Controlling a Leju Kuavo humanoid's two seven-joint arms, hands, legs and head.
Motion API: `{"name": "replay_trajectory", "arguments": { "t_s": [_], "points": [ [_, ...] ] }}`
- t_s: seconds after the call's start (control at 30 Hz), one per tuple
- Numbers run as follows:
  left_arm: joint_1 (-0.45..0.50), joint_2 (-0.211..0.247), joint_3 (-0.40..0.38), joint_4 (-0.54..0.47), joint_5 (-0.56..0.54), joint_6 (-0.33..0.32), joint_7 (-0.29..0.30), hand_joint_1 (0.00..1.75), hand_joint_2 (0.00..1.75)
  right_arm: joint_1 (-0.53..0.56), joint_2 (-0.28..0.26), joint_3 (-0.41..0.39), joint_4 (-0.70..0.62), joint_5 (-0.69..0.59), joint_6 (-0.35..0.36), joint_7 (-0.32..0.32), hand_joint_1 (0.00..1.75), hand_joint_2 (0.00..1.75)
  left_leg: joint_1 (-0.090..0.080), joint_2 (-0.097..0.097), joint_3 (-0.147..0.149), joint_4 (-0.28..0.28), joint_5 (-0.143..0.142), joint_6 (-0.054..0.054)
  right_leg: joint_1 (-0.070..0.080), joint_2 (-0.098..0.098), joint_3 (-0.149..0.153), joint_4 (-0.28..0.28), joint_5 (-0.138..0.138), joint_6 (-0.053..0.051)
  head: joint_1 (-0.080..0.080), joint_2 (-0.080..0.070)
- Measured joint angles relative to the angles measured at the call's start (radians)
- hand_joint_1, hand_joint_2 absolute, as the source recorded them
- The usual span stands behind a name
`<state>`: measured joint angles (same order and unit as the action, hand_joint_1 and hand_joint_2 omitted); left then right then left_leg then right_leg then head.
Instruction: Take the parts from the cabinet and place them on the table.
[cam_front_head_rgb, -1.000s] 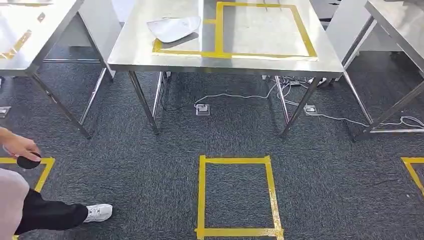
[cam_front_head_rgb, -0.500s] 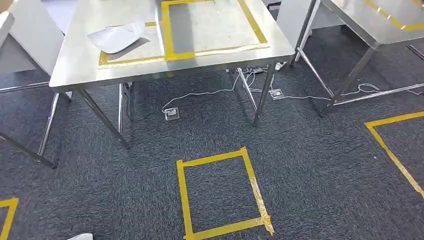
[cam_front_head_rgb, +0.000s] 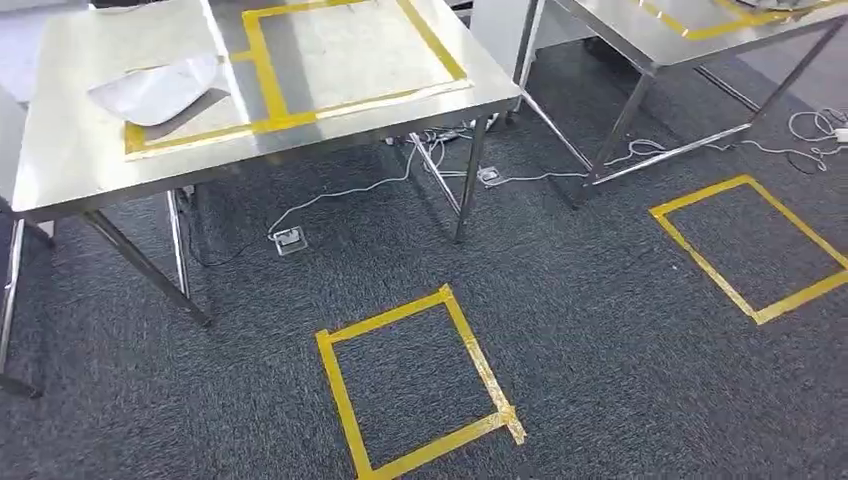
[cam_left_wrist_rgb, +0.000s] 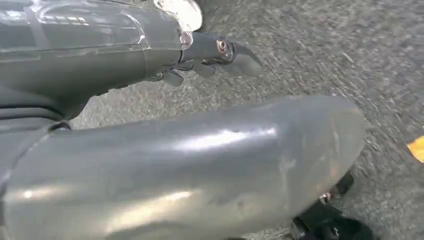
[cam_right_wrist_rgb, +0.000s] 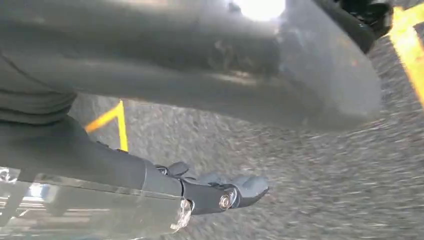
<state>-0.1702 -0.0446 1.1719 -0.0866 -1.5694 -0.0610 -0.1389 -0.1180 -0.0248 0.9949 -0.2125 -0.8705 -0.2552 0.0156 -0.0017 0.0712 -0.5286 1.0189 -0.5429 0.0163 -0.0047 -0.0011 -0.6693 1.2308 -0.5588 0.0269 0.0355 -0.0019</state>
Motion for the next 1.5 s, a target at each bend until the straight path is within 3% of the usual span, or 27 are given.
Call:
{"name": "replay_trajectory", "arguments": {
  "t_s": [0.07,0.1,0.23,0.3,0.33,0.4,0.47,0.53,0.57,0.6,0.63,0.73,0.8,0.83,0.9,0.93,1.0,1.07,1.1,1.13,1.23,1.27,1.3,1.33,1.4,1.43,1.5],
  "points": [
    [-0.004,-0.003,0.0,0.0,0.0,0.0,0.0,0.0,0.0,-0.001,-0.001,0.0,0.0,0.0,0.0,0.0,0.0,0.0,-0.007,0.016,0.006,-0.001,-0.003,0.001,0.017,-0.029,0.098,-0.181,0.071,-0.031,0.007,0.0],
    [-0.005,-0.008,0.0,0.0,0.0,0.0,0.0,0.0,0.0,-0.004,-0.007,0.0,0.0,0.0,0.0,0.0,0.0,0.0,-0.014,0.023,0.004,0.001,-0.006,-0.002,0.024,-0.064,0.115,-0.207,0.049,-0.049,0.0,0.0],
    [-0.009,-0.007,-0.001,0.0,0.0,-0.001,0.001,0.0,0.0,0.002,-0.004,0.0,0.0,0.0,-0.001,0.0,0.0,0.0,-0.011,0.045,0.015,-0.007,-0.005,-0.014,0.023,-0.036,0.122,-0.234,0.063,-0.052,0.007,0.0],
    [-0.009,-0.007,-0.003,0.0,0.0,-0.001,0.001,0.0,0.0,0.0,-0.002,0.0,0.0,0.0,-0.001,0.0,0.0,0.0,-0.002,-0.076,-0.006,0.035,-0.042,-0.029,0.011,-0.026,0.132,-0.255,0.078,-0.055,0.001,0.0],
    [-0.007,-0.008,-0.004,0.0,0.0,-0.001,0.002,0.0,0.0,-0.006,-0.002,0.0,0.0,0.0,-0.001,0.0,0.0,0.0,0.001,-0.089,-0.042,0.11,-0.084,-0.034,0.009,-0.017,0.13,-0.256,0.08,-0.057,-0.006,0.0],
    [-0.001,-0.006,-0.004,0.0,0.0,-0.001,0.004,0.0,0.0,-0.006,0.002,0.0,0.0,0.0,0.0,0.0,0.0,0.0,0.008,-0.084,-0.114,0.255,-0.139,-0.044,0.007,0.005,0.129,-0.254,0.08,-0.057,-0.019,0.0],
    [0.002,-0.004,-0.005,0.0,0.0,-0.001,0.005,0.0,0.0,-0.003,0.005,0.0,0.0,0.0,0.0,0.002,0.0,0.0,0.016,-0.075,-0.133,0.272,-0.11,-0.054,0.001,0.029,0.13,-0.25,0.078,-0.052,-0.024,0.0],
    [0.002,-0.003,-0.006,0.0,0.0,-0.001,0.008,0.0,0.0,-0.002,0.006,0.0,0.0,0.0,0.0,0.004,0.0,0.0,0.03,-0.083,-0.07,0.133,-0.01,-0.068,-0.01,0.055,0.129,-0.237,0.071,-0.037,-0.032,0.0],
    [0.002,-0.003,-0.007,0.0,0.0,-0.001,0.008,0.0,0.0,-0.003,0.005,0.0,0.0,-0.001,0.0,0.004,0.0,0.0,0.042,-0.118,-0.032,0.053,0.029,-0.078,-0.015,0.067,0.128,-0.224,0.063,-0.026,-0.039,0.0],
    [0.001,-0.005,-0.007,0.0,0.0,-0.002,0.009,0.0,0.0,-0.005,0.004,0.0,0.0,-0.001,0.0,0.005,0.0,0.0,0.044,-0.181,-0.022,0.034,0.004,-0.087,-0.012,0.079,0.119,-0.211,0.056,-0.014,-0.051,0.0],
    [0.002,-0.005,-0.008,0.0,0.0,-0.002,0.01,0.0,0.0,-0.007,0.004,0.0,0.0,-0.001,0.0,0.005,0.0,0.0,0.047,-0.172,-0.019,0.023,-0.003,-0.071,-0.014,0.088,0.109,-0.199,0.053,-0.008,-0.056,0.0],
    [0.006,-0.004,-0.008,0.0,0.0,-0.002,0.011,0.0,0.0,-0.004,0.004,0.0,0.0,-0.002,0.0,0.005,0.0,0.0,0.039,-0.134,-0.021,0.029,-0.001,-0.044,-0.021,0.127,0.098,-0.211,0.067,0.011,-0.042,0.0],
    [0.003,-0.003,-0.008,0.0,0.0,-0.002,0.01,0.0,0.0,-0.002,0.005,0.0,0.0,-0.003,0.0,0.005,0.0,0.0,0.038,-0.105,-0.019,0.024,0.002,-0.029,-0.015,0.044,0.08,-0.17,0.039,0.014,-0.03,0.0],
    [0.005,-0.003,-0.008,0.0,0.0,-0.002,0.01,0.0,0.0,-0.007,0.006,0.0,0.0,-0.005,0.0,0.005,0.0,0.0,0.034,-0.087,-0.019,0.024,0.0,-0.025,-0.014,0.02,0.046,-0.103,0.0,0.015,-0.018,0.0],
    [0.009,-0.002,-0.008,0.0,0.0,-0.002,0.01,0.0,0.0,-0.011,0.006,0.0,-0.001,-0.006,0.0,0.005,0.0,0.0,0.026,-0.049,-0.019,0.024,-0.003,-0.02,-0.014,0.006,-0.033,0.06,-0.071,0.016,-0.006,0.0],
    [0.008,-0.002,-0.008,0.0,0.0,-0.003,0.01,0.0,0.0,-0.009,0.006,0.0,-0.001,-0.006,-0.001,0.005,0.0,0.0,0.023,-0.034,-0.019,0.024,-0.004,-0.017,-0.014,0.005,-0.052,0.104,-0.08,0.014,-0.004,0.0],
    [0.005,-0.002,-0.008,0.0,0.0,-0.002,0.01,0.0,0.0,-0.001,0.006,0.0,0.0,-0.009,-0.001,0.005,0.0,0.0,0.016,-0.013,-0.015,0.024,-0.008,-0.015,-0.012,0.003,-0.028,0.058,-0.031,0.002,0.005,0.0],
    [0.002,-0.002,-0.008,0.0,0.0,-0.002,0.01,0.0,0.0,-0.001,0.005,0.0,0.0,-0.009,-0.001,0.005,0.0,0.0,0.012,0.006,-0.007,0.024,-0.013,-0.015,0.002,-0.02,0.061,-0.117,0.058,-0.023,0.01,0.0],
    [0.001,-0.005,-0.008,0.0,0.0,-0.003,0.01,0.0,0.0,-0.003,0.003,0.0,0.0,-0.009,-0.001,0.005,0.0,0.0,0.012,0.014,-0.006,0.023,-0.015,-0.016,0.016,-0.064,0.09,-0.174,0.055,-0.038,0.01,0.0],
    [0.001,-0.007,-0.008,0.0,0.0,-0.002,0.01,0.0,0.0,-0.005,0.003,0.0,0.0,-0.009,-0.001,0.005,0.0,0.0,0.007,0.02,-0.009,0.024,-0.017,-0.021,0.021,-0.07,0.096,-0.193,0.051,-0.042,0.007,0.0],
    [-0.002,-0.007,-0.008,0.0,0.0,-0.003,0.01,0.0,0.0,-0.002,0.003,0.0,0.0,-0.009,-0.002,0.005,0.0,0.0,0.01,0.045,0.002,0.012,-0.015,-0.035,0.025,-0.045,0.093,-0.2,0.051,-0.045,0.01,0.0],
    [-0.003,-0.008,-0.008,0.0,0.0,-0.003,0.01,0.0,0.0,0.0,0.003,0.0,0.0,-0.009,-0.002,0.005,0.0,0.0,0.006,0.049,0.004,0.011,-0.022,-0.043,0.017,-0.036,0.109,-0.223,0.063,-0.051,0.01,0.0],
    [-0.005,-0.006,-0.008,0.0,0.0,-0.002,0.01,0.0,0.0,0.001,0.005,0.0,0.0,-0.009,-0.002,0.005,0.0,0.0,0.012,-0.031,0.004,0.027,-0.037,-0.048,0.014,-0.032,0.116,-0.235,0.068,-0.053,0.001,0.0],
    [-0.005,-0.008,-0.008,0.0,0.0,-0.003,0.01,0.0,0.0,-0.003,0.003,0.0,0.0,-0.009,-0.002,0.005,0.0,0.0,0.013,-0.071,-0.019,0.076,-0.069,-0.047,0.012,-0.024,0.118,-0.239,0.071,-0.057,-0.002,0.0],
    [0.0,-0.007,-0.008,0.0,0.0,-0.003,0.01,0.0,0.0,-0.008,0.005,0.0,0.0,-0.009,-0.002,0.005,0.0,0.0,0.014,-0.08,-0.096,0.228,-0.136,-0.052,0.012,0.001,0.117,-0.238,0.072,-0.06,-0.016,0.0],
    [0.003,-0.006,-0.008,0.0,0.0,-0.002,0.011,0.0,0.0,-0.007,0.006,0.0,0.0,-0.009,-0.002,0.005,0.0,0.0,0.013,-0.079,-0.13,0.284,-0.148,-0.053,0.013,0.015,0.118,-0.237,0.071,-0.061,-0.019,0.0],
    [0.004,-0.006,-0.008,0.0,0.0,-0.002,0.011,0.0,0.0,-0.003,0.006,0.0,0.0,-0.009,-0.001,0.005,0.0,0.0,0.014,-0.077,-0.137,0.258,-0.093,-0.055,0.01,0.04,0.119,-0.233,0.068,-0.057,-0.025,0.0]
  ]
}}
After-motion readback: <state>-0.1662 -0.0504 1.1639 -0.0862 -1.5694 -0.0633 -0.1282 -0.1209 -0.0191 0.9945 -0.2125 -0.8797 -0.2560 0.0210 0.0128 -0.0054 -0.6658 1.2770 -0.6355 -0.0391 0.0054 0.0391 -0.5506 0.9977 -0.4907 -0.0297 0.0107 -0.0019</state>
